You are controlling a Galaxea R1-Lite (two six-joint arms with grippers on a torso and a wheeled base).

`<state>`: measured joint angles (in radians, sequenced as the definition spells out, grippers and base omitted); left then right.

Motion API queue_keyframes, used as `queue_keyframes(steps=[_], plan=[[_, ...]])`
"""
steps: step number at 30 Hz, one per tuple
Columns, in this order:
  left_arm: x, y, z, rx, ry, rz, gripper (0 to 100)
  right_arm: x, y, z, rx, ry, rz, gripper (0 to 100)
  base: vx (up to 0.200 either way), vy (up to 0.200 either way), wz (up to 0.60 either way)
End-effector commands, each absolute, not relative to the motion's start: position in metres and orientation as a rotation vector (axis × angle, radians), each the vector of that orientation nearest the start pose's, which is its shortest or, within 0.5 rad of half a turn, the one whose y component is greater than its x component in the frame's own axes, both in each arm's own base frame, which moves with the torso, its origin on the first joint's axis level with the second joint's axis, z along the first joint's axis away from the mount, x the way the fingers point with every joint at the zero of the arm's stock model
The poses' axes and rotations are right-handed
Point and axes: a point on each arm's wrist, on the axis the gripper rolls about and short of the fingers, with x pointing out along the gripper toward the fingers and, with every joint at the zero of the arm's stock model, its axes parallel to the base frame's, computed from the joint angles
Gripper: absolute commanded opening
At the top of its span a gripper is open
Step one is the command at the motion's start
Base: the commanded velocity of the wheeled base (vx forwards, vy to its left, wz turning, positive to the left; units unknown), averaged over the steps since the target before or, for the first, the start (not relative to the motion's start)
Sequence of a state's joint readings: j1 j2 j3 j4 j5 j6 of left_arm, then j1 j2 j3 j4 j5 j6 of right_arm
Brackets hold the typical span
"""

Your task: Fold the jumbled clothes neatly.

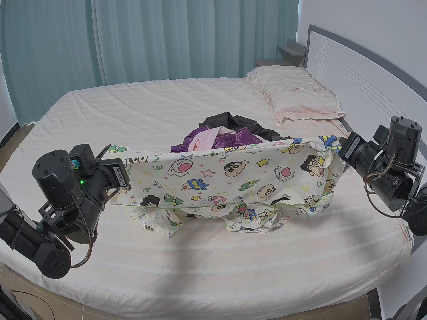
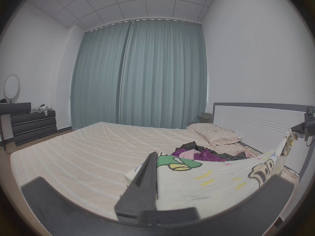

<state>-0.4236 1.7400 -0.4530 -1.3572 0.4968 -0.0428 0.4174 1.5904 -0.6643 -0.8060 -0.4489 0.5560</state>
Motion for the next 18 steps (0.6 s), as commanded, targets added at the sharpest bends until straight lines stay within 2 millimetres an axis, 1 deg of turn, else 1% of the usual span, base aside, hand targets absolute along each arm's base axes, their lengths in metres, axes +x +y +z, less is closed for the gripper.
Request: queue_keyframes(steps=[1,6,9,18], plan=[[0.2541,-0.1013,0.1556,-0.074,-0.065,0.077,0,0.2521,0.1011,0.1928,0.505,0.1,-0.061,0,0.0,0.0,0.0],[0.2565,-0.1009,0.1582,-0.078,-0.076,0.086,0,0.2522,0.1012,0.1932,0.506,0.099,-0.057,0,0.0,0.0,0.0],[0.2573,-0.1008,0.1619,-0.085,-0.09,0.09,0,0.2528,0.1015,0.1936,0.505,0.098,-0.055,0,0.0,0.2,0.0],[0.2588,-0.0954,0.1635,-0.08,-0.096,0.109,0,0.2541,0.1022,0.197,0.513,0.081,-0.044,0,0.0,0.2,0.0]])
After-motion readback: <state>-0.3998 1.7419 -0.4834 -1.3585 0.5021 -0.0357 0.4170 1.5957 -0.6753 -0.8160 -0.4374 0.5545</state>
